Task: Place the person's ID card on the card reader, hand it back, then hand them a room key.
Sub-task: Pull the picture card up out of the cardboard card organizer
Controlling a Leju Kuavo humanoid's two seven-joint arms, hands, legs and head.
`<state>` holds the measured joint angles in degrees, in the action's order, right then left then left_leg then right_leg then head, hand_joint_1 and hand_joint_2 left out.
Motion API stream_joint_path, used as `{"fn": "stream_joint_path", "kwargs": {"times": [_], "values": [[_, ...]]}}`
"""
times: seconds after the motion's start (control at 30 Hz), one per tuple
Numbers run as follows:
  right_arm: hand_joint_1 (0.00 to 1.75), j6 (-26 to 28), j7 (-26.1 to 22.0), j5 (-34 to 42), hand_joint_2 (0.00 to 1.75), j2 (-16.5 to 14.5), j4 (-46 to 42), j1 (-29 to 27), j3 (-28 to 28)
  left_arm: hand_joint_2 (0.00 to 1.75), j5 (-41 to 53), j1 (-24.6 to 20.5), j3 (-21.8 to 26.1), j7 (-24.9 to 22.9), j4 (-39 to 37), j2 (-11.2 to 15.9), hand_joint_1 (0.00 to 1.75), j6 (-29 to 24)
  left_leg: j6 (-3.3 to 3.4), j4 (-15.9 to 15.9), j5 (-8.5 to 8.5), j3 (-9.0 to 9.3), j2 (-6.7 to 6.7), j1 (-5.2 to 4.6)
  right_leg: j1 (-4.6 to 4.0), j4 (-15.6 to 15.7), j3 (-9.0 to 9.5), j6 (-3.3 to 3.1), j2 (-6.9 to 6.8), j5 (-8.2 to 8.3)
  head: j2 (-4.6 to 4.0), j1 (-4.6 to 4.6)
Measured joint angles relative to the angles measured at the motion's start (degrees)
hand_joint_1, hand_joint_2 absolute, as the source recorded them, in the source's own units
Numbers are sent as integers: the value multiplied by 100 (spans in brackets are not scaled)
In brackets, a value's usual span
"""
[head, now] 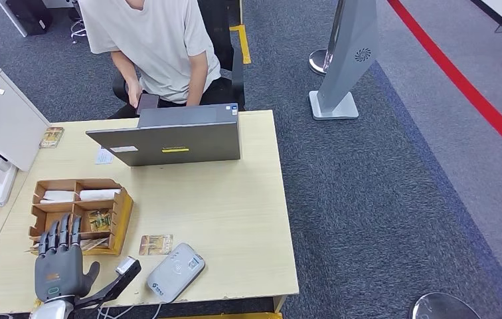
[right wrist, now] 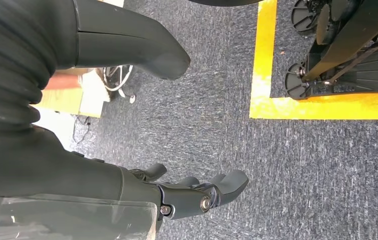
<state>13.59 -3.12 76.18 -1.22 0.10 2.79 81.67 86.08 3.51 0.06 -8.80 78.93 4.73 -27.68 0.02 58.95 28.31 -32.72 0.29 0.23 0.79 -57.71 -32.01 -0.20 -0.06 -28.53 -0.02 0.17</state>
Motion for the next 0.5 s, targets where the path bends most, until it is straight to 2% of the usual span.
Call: {"fn": "stream_joint_path", "kwargs": {"times": [0.5], "values": [[0,-5,6,68,175,2,5,18,47,175,-1,-267,-18,-40,151,56,0,54,1,0,-1,0,0,0,0,0,1,0,0,1,0,2]]}}
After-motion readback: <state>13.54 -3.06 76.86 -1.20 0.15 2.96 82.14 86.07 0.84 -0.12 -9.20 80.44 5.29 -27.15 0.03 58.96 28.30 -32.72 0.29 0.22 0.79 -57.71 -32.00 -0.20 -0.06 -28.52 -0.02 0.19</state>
